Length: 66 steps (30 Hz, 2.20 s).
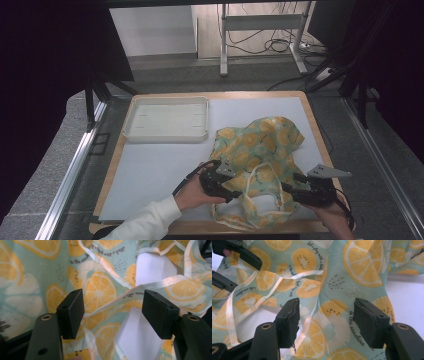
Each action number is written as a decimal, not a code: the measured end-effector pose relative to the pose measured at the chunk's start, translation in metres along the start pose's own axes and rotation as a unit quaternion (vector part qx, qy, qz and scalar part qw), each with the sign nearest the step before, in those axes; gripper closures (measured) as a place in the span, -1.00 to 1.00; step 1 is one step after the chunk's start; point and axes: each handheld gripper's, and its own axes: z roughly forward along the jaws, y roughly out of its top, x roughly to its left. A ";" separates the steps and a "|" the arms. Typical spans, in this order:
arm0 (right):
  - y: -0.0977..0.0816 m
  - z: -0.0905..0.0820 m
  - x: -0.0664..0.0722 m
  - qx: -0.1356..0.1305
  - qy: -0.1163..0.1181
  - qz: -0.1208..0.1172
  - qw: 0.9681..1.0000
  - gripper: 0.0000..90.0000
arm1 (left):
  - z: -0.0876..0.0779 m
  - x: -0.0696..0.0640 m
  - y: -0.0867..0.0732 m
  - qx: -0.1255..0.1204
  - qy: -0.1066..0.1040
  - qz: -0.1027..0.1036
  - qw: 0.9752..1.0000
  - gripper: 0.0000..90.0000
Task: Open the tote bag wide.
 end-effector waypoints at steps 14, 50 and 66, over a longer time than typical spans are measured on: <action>-0.001 0.000 -0.001 0.001 -0.002 0.002 1.000 -0.16 | 0.022 -0.009 0.001 0.043 0.015 0.055 0.997 0.48; -0.032 -0.024 0.035 0.013 0.089 -0.016 0.996 -0.27 | -0.017 0.003 -0.009 -0.036 -0.003 -0.002 0.999 0.98; -0.042 -0.002 0.057 0.106 0.078 -0.113 0.985 0.07 | -0.012 0.007 -0.009 -0.027 -0.011 -0.017 0.999 0.97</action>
